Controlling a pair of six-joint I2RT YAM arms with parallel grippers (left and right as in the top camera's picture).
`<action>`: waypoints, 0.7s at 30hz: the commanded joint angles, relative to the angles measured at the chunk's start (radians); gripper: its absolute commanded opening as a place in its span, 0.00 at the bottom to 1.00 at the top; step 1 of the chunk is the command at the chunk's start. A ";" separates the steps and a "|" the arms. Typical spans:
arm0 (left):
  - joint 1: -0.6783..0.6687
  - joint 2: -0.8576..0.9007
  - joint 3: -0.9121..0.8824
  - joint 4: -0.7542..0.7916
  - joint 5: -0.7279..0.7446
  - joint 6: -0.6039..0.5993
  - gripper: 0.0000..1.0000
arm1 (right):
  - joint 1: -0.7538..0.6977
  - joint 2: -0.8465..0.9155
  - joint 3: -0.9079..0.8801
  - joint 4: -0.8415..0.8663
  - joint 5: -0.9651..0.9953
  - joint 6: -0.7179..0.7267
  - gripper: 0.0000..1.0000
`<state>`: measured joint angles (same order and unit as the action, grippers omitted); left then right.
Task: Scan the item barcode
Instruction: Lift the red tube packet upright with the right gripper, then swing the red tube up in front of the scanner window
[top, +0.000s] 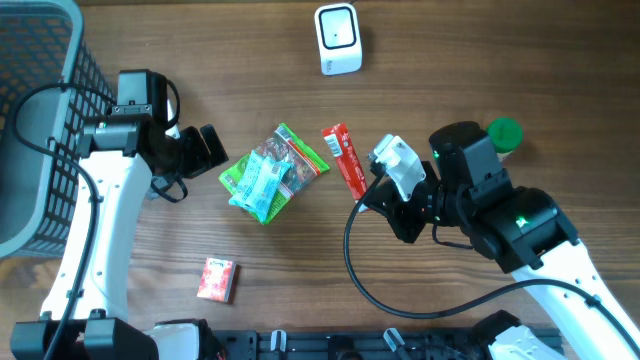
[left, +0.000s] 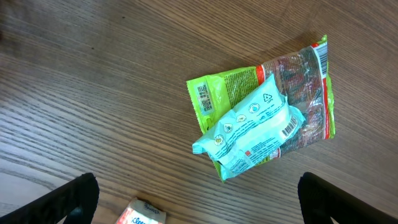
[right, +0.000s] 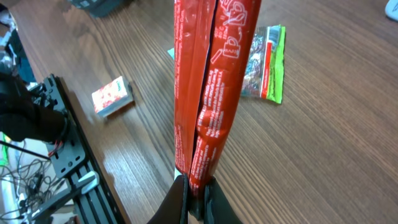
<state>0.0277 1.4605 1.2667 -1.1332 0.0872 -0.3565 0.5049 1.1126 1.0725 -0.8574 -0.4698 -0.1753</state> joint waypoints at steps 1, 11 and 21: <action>0.003 0.001 -0.001 0.000 0.008 0.012 1.00 | -0.002 -0.005 0.027 0.008 0.000 0.017 0.04; 0.003 0.001 -0.001 0.000 0.008 0.012 1.00 | -0.002 0.040 0.027 0.016 0.041 0.026 0.04; 0.003 0.001 -0.001 0.000 0.008 0.012 1.00 | -0.002 0.235 0.478 -0.178 0.204 0.071 0.04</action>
<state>0.0277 1.4605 1.2667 -1.1336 0.0875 -0.3565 0.5049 1.2900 1.3270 -0.9726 -0.3168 -0.1226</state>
